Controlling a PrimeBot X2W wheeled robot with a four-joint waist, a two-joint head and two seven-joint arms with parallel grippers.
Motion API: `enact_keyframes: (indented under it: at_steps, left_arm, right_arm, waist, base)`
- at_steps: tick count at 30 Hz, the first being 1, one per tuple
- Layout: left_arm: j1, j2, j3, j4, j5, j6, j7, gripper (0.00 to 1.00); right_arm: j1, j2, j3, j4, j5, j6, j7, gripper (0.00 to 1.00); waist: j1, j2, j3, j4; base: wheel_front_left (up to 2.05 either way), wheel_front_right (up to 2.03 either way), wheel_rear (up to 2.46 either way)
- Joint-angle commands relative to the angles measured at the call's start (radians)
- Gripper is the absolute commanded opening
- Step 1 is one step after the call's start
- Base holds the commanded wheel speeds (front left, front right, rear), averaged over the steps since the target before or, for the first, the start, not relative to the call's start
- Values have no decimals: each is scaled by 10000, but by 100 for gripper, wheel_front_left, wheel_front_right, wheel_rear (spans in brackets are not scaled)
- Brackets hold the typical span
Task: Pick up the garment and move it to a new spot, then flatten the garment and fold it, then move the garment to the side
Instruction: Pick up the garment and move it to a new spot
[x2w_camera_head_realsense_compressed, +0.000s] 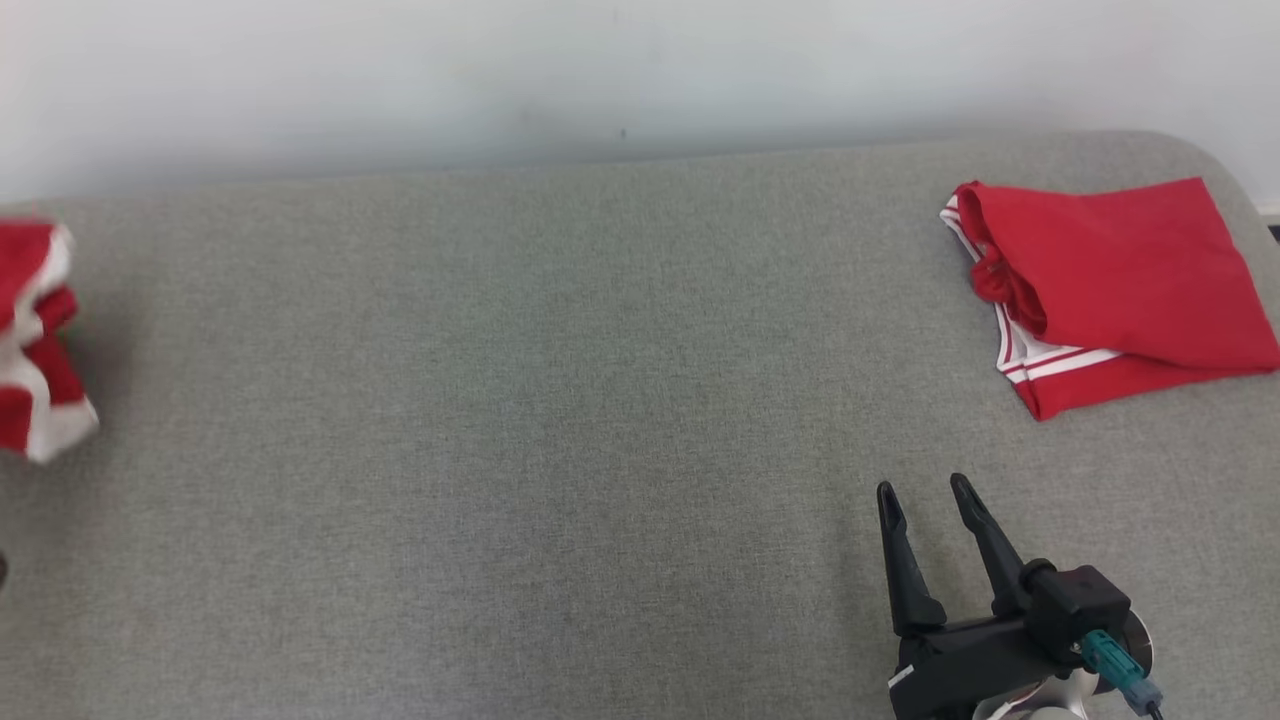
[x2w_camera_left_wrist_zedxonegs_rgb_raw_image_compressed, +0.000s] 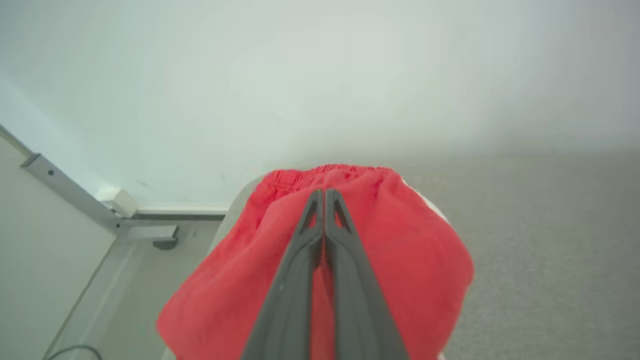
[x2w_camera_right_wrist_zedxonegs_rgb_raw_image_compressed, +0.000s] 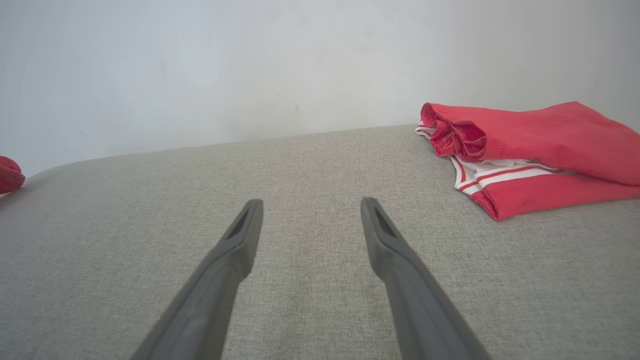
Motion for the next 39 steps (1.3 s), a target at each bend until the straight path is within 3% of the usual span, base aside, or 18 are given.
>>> enact_keyframes:
  at_steps: [1, 9, 15, 26, 31, 32, 39]
  left_arm:
    - [-240, -17, 9, -146, 34, 21, -240, 0]
    - [-1016, -276, -337, -1542, 400, 21, -1731, 0]
    - [-1127, -645, -542, -2899, 305, 56, -1774, 0]
    - [-188, -1648, -982, -5475, 155, 807, -1530, 0]
    - [558, -2088, -1505, -6361, 332, 1175, -1425, 0]
    - [959, -2514, -1661, -6547, 63, 1247, -1479, 0]
    - [2112, -3027, -2317, -6081, 75, 1400, -1653, 0]
  right_arm:
    - [83, 15, 13, 20, 91, -20, -13, 100]
    - [372, 13, -47, 158, 279, -20, -13, 100]
    - [554, 12, 22, 226, 395, -20, -13, 100]
    - [848, 15, -149, 256, 382, -20, -13, 100]
    - [994, 18, -304, 277, 360, -20, -13, 100]
    - [1039, 18, -330, 305, 353, -20, -13, 100]
    - [828, 15, -175, 539, 452, -20, -13, 100]
  waist:
    - [1, 0, -224, 89]
    - [1, 0, -707, -393]
    - [1, 0, -871, -1131]
    - [1, 0, -830, -2534]
    - [1, 0, -821, -2650]
    - [1, 0, -816, -2607]
    - [1, 0, -781, -2552]
  base:
    - [0, 0, 0]
    - [0, 0, 0]
    - [0, 0, 0]
    - [0, 0, 0]
    - [0, 0, 0]
    - [0, 0, 0]
    - [0, 0, 0]
